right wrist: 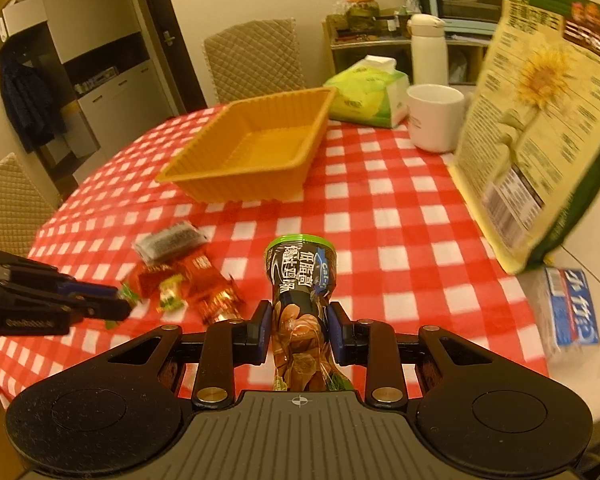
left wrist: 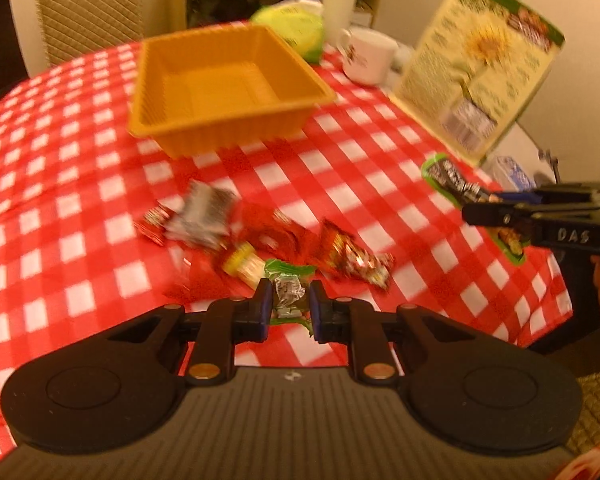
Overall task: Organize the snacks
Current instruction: 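Carry the nut bar and green candy with both grippers over the orange tray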
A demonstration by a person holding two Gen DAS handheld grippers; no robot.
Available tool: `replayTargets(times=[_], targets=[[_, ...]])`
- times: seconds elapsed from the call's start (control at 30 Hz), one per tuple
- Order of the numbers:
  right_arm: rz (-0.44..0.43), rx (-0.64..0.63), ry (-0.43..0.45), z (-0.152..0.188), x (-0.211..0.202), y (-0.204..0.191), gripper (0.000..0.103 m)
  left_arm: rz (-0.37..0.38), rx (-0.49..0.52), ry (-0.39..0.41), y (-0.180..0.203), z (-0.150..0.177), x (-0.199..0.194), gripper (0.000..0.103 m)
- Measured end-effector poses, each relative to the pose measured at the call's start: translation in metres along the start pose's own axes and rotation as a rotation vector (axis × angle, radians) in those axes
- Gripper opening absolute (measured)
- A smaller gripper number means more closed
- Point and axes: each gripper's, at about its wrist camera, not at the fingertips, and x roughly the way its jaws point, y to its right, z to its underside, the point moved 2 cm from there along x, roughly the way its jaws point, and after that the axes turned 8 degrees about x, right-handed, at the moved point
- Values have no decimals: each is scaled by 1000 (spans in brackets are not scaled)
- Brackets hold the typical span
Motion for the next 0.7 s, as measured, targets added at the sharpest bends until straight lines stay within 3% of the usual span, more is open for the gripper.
replayTargets(times=[0.33,0.7], targets=[[-43,13,41,-51,30,-24,30,-46,-9,111,-56,-60,-10,17],[-73,106,78,-123,81,-46,30,-34,24,148,-99,-141,29,17]])
